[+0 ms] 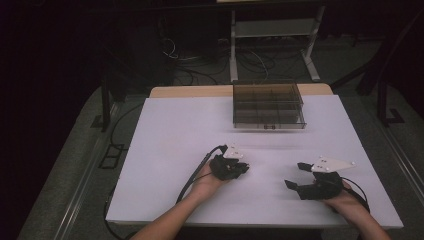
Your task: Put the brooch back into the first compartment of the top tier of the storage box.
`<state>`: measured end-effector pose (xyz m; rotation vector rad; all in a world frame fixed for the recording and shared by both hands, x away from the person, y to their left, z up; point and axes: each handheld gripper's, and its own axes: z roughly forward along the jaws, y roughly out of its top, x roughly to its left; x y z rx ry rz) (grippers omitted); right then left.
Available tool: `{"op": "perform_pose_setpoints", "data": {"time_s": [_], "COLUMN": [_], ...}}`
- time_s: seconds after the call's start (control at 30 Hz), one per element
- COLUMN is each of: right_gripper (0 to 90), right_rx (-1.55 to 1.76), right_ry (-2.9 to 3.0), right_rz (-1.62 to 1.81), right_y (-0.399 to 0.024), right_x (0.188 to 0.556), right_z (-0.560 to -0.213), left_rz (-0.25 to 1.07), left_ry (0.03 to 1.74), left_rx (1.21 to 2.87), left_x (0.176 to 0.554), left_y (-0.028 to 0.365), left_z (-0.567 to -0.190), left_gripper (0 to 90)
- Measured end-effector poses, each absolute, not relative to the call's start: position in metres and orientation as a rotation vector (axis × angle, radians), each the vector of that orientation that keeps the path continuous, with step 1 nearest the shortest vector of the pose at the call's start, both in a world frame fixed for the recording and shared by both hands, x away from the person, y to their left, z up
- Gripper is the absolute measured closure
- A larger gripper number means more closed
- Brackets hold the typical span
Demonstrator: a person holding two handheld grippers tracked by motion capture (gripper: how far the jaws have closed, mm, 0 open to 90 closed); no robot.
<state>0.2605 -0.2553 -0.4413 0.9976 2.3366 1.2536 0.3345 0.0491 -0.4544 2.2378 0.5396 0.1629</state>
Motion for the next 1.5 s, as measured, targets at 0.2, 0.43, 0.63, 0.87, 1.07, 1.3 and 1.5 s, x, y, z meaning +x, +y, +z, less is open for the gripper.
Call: {"op": "perform_pose_setpoints", "data": {"time_s": [0.2,0.43,0.63,0.87,1.07,1.3,1.5], "right_gripper": [20.4,20.4,20.4,20.4,20.4,20.4,20.4], "right_rx": [1.0,1.0,1.001,0.999,0.997,0.995,0.995], "right_ry": [2.336,2.337,2.335,2.334,2.334,2.334,2.334], "right_rz": [1.255,1.255,1.257,1.257,1.258,1.257,1.258], "right_y": [-0.255,-0.256,-0.256,-0.256,-0.256,-0.256,-0.256], "right_x": [0.261,0.261,0.261,0.261,0.261,0.26,0.26], "right_z": [-0.441,-0.441,-0.441,-0.441,-0.441,-0.441,-0.441], "left_rz": [0.22,0.197,0.187,0.177,0.165,0.157,0.15], "left_ry": [0.518,0.55,0.553,0.565,0.573,0.567,0.566], "left_rx": [2.269,2.258,2.255,2.227,2.203,2.191,2.184], "left_x": [0.33,0.331,0.332,0.334,0.335,0.336,0.337], "left_y": [0.046,0.046,0.048,0.052,0.055,0.059,0.062], "left_z": [-0.453,-0.453,-0.453,-0.449,-0.446,-0.443,-0.441], "left_gripper": [81.9,83.3,83.8,83.8,83.7,83.7,83.7]}}
